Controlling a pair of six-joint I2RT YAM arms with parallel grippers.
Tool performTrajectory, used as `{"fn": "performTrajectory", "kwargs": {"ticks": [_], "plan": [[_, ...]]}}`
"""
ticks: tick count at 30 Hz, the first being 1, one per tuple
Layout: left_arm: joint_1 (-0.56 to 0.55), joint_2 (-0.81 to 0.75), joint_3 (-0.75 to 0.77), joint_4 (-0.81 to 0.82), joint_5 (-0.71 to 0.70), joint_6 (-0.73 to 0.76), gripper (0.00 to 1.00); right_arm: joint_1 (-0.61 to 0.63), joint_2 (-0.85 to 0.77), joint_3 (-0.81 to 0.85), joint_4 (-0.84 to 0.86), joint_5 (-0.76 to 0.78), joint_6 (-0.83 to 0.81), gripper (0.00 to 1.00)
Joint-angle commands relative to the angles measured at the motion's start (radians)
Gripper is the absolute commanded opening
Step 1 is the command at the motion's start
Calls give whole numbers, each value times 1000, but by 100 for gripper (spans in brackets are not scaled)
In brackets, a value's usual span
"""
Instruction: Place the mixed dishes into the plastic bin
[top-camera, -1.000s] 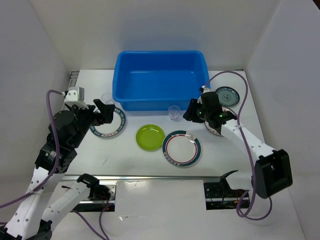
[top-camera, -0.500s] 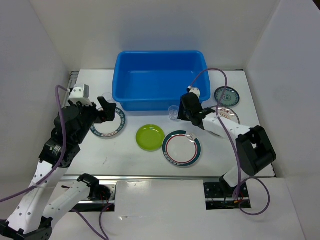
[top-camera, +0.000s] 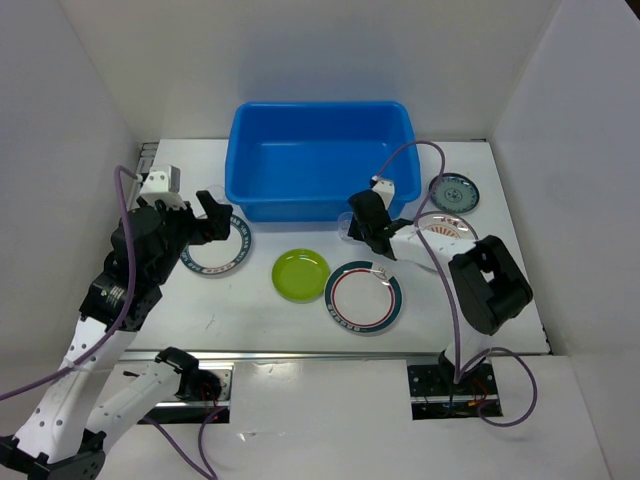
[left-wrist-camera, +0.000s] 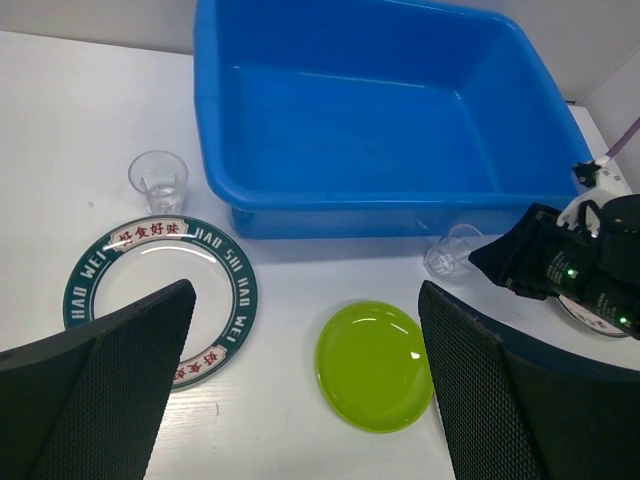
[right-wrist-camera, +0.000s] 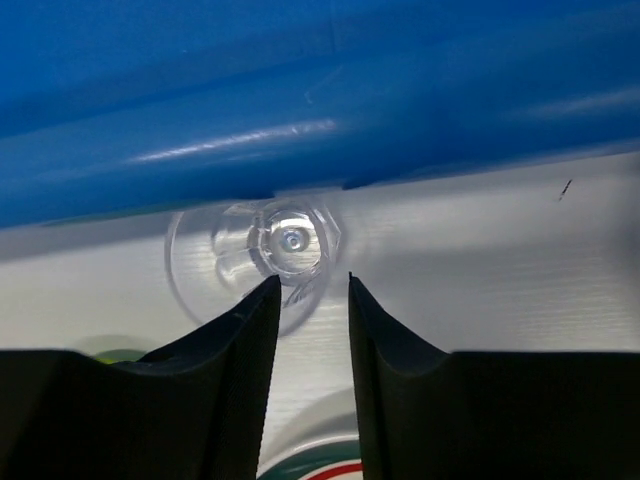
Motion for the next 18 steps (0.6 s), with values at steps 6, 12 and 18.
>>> {"fn": "performTrajectory", "kwargs": {"ticks": [6, 12, 18], "plan": [[-4, -11, 40, 6, -23, 20, 99, 58, 86, 66, 71, 103, 59, 11], [-4, -11, 31, -4, -32, 20, 99, 67, -24, 61, -16, 132, 69, 0], [-4, -2, 22, 16, -32, 29, 99, 76, -329, 146, -237, 77, 15, 0]]}}
